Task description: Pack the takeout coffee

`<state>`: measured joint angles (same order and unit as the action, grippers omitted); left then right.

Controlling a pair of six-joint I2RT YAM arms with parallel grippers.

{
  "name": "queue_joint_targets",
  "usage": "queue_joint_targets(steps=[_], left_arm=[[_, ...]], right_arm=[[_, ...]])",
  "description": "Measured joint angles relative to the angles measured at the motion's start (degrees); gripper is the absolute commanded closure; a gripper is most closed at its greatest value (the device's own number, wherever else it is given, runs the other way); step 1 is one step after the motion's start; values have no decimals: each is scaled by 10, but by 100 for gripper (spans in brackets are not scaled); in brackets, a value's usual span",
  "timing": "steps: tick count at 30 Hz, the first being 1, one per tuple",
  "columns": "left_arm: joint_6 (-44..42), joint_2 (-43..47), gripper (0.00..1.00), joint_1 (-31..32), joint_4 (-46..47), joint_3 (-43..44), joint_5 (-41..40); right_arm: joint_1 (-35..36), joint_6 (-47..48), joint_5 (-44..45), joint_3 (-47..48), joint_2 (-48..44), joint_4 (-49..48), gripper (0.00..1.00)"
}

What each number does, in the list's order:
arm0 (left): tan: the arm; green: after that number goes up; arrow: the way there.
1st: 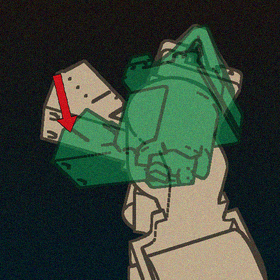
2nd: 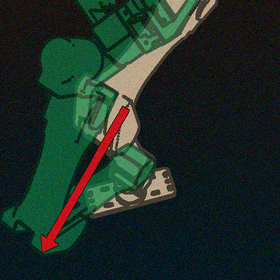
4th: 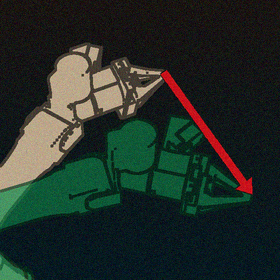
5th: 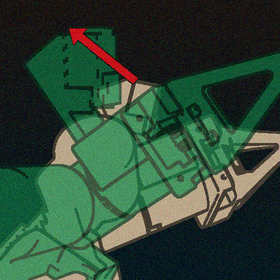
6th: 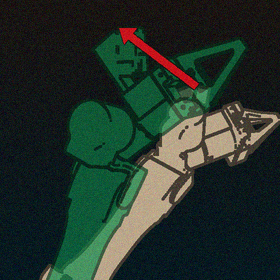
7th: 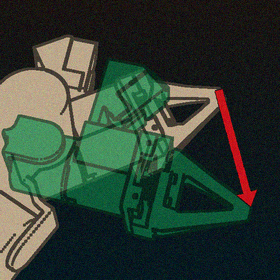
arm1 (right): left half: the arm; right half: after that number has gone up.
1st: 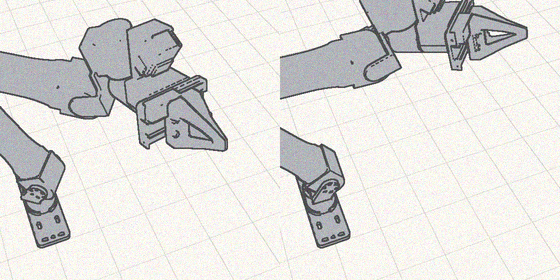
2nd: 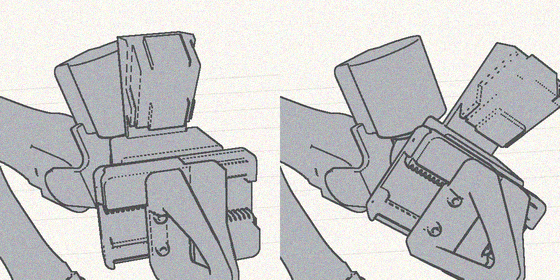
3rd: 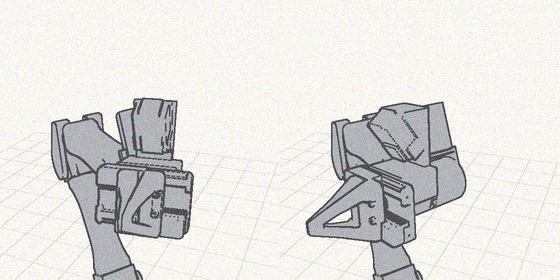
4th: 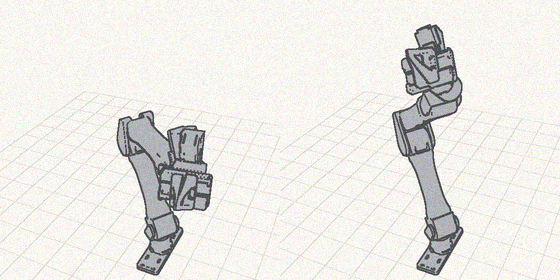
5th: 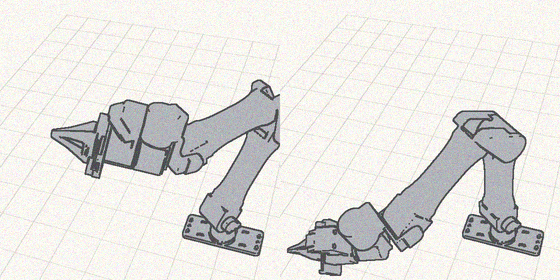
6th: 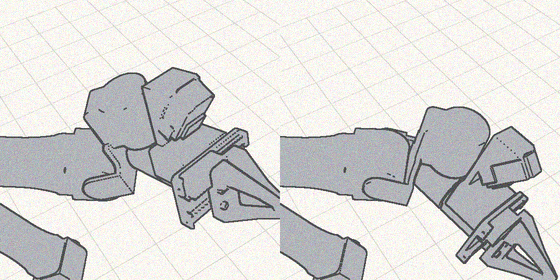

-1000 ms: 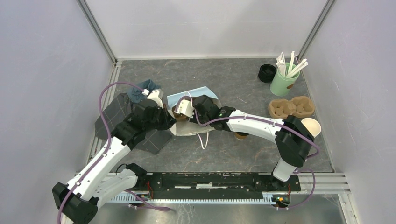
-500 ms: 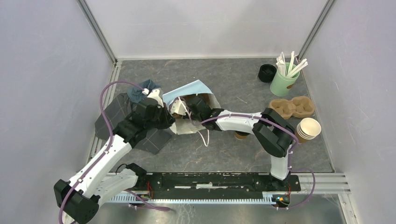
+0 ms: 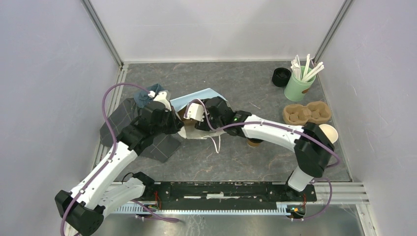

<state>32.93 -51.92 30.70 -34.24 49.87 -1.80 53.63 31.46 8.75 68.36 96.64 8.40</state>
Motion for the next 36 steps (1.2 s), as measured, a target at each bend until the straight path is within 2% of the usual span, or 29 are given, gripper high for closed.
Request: queue_joint_targets(steps=[10, 15, 19, 22, 23, 24, 31, 36], left_arm=[[0, -4, 98, 0, -9, 21, -12], [0, -23, 98, 0, -12, 42, -11], [0, -33, 98, 0, -15, 42, -11], [1, -37, 98, 0, -16, 42, -11], [1, -37, 98, 0, -16, 42, -11], [1, -38, 98, 0, -17, 42, -11], [12, -40, 98, 0, -17, 49, -11], [24, -48, 98, 0, -24, 59, -9]], right_arm=[[2, -34, -64, 32, -58, 166, 24], [2, -41, -95, 118, -49, 273, 24], [2, -57, -150, 221, -28, 366, 25], [2, -73, -194, 250, -28, 405, 28], [2, -77, -208, 251, -30, 418, 21], [2, -84, -221, 250, -31, 436, 3], [7, -151, -267, 199, -50, 491, 2], [8, -198, -265, 156, -133, 473, 2]])
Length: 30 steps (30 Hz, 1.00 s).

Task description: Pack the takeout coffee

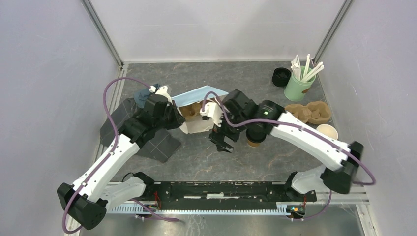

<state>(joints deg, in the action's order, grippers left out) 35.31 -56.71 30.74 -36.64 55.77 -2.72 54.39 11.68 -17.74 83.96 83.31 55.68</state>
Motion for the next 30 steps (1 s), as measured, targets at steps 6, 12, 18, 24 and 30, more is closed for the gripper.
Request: queue_joint_targets(steps=[6, 12, 18, 24, 30], left_arm=[[28, -8, 98, 0, -14, 17, 0], [72, -15, 98, 0, -32, 38, 5], [129, -31, 98, -3, -69, 75, 10], [202, -34, 98, -17, -78, 84, 23], [294, -35, 98, -22, -74, 77, 49]], right_arm=[[1, -52, 30, -70, -112, -42, 2], [1, -132, 105, -143, -204, -104, 2], [-17, -244, 216, -149, -273, -142, 2], [-103, -401, 247, -91, -204, -109, 2], [-137, -544, 215, -26, -122, -120, 2]])
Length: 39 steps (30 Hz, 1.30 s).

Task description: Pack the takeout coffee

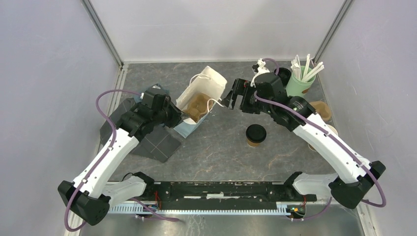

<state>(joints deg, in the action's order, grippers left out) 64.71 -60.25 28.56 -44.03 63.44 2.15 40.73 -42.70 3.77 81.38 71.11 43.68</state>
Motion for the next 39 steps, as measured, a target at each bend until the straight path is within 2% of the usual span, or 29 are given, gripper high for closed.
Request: queue_joint_targets(steps=[4, 6, 8, 9, 11, 12, 14, 19, 23, 26, 29, 35, 37, 39], left_arm=[[63, 10, 96, 0, 13, -30, 15], [89, 19, 90, 0, 20, -47, 21], [110, 30, 72, 0, 31, -61, 30], [116, 35, 67, 0, 36, -66, 31], [127, 43, 52, -1, 34, -75, 31], [128, 47, 40, -3, 31, -76, 31], [129, 57, 30, -6, 23, -75, 24], [99, 90, 22, -12, -24, -29, -38], [16, 89, 21, -12, -63, 61, -97], [-69, 65, 14, -12, -89, 134, -138], [-159, 20, 1, -12, -101, 210, -178], [-289, -129, 0, -22, -116, 364, -194], [-321, -194, 0, -28, -116, 387, -189], [-336, -221, 0, -37, -119, 387, -184]], right_arm=[[-1, -120, -60, -53, -6, -108, 2], [0, -163, -75, -72, -2, -149, 2], [0, -189, -83, -72, 11, -184, 2], [0, -196, -87, -69, 18, -200, 2], [0, -205, -92, -56, 35, -224, 2], [0, -207, -94, -49, 45, -236, 2], [0, -210, -99, -39, 63, -257, 2], [6, -208, -91, -12, 103, -266, 10], [12, -203, -78, 15, 126, -265, 10], [19, -193, -67, 33, 138, -259, 7], [25, -179, -60, 45, 143, -254, 2], [38, -158, -52, 49, 143, -242, 2], [43, -157, -52, 50, 145, -240, 2], [46, -157, -52, 62, 152, -235, 2]])
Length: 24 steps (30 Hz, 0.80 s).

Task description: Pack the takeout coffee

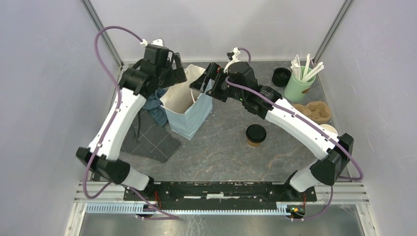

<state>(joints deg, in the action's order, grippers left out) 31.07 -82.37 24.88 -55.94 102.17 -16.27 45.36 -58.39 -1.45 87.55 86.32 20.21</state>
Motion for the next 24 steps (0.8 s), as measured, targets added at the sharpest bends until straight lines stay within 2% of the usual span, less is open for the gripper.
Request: queue_joint_targets(steps=[3, 6, 11, 13, 14, 16, 17, 20, 24], left_arm=[[-18, -41, 4, -26, -1, 0, 18], [-18, -55, 14, -63, 7, 0, 42], [-14, -55, 43, -98, 57, -2, 94], [-12, -54, 60, -102, 89, -9, 114], [-10, -54, 66, -103, 100, -14, 122], [-6, -53, 78, -105, 116, -19, 140], [-5, -53, 82, -107, 120, -20, 149], [-4, -53, 95, -110, 131, -19, 171], [-4, -52, 98, -113, 135, -15, 195]], right_arm=[[2, 0, 1, 22, 17, 1, 2], [3, 2, 9, 50, 37, 2, 8], [3, 5, 40, 70, 54, 3, 27], [3, 6, 53, 71, 57, 2, 44], [3, 7, 60, 71, 59, 2, 57], [3, 17, 70, 73, 62, 1, 90], [2, 22, 74, 76, 64, 0, 100], [-2, 40, 82, 87, 70, -2, 100], [-7, 94, 89, 87, 64, -22, 100]])
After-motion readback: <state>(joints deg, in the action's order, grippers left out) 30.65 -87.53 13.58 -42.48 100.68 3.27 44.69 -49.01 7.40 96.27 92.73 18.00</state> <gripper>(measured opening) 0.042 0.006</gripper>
